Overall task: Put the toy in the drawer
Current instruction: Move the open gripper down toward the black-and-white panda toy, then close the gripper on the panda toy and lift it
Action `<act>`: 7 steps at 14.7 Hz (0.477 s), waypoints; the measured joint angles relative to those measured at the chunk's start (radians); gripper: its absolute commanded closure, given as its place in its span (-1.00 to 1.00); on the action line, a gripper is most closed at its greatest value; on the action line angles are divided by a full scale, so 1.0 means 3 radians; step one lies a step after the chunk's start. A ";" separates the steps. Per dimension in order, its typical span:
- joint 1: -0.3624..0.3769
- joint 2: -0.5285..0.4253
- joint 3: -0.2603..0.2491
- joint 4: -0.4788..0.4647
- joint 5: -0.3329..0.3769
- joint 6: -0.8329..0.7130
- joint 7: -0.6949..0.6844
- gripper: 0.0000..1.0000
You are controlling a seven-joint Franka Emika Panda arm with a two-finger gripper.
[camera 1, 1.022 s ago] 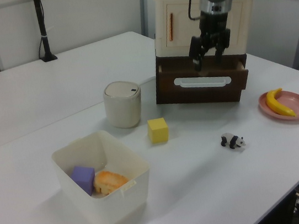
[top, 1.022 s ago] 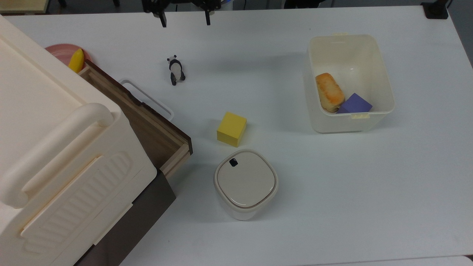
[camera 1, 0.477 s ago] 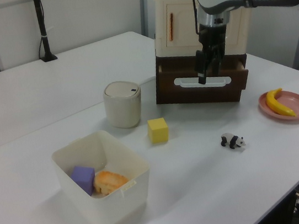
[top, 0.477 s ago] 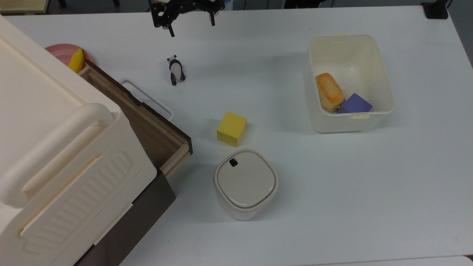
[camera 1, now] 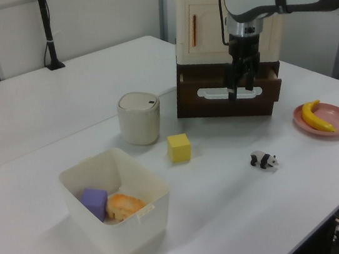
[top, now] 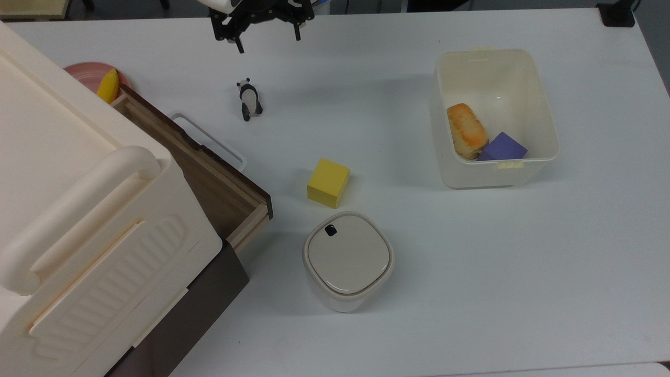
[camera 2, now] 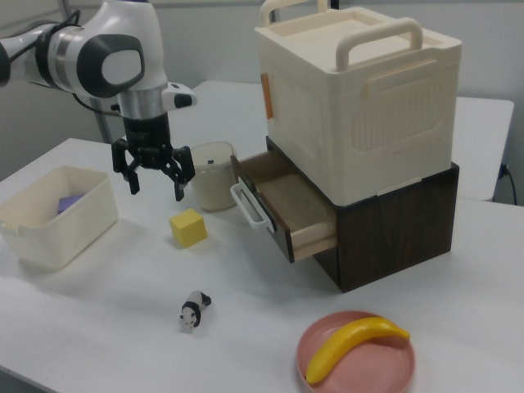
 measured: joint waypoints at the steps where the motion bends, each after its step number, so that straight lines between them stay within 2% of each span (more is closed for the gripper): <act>1: -0.0033 0.0000 -0.0009 -0.0061 -0.0001 0.0038 0.0014 -1.00; 5: -0.0152 -0.0017 -0.0020 -0.0353 -0.0018 0.0324 0.0087 -1.00; 7: -0.0178 -0.0025 -0.0022 -0.0567 -0.0121 0.0504 0.0218 -1.00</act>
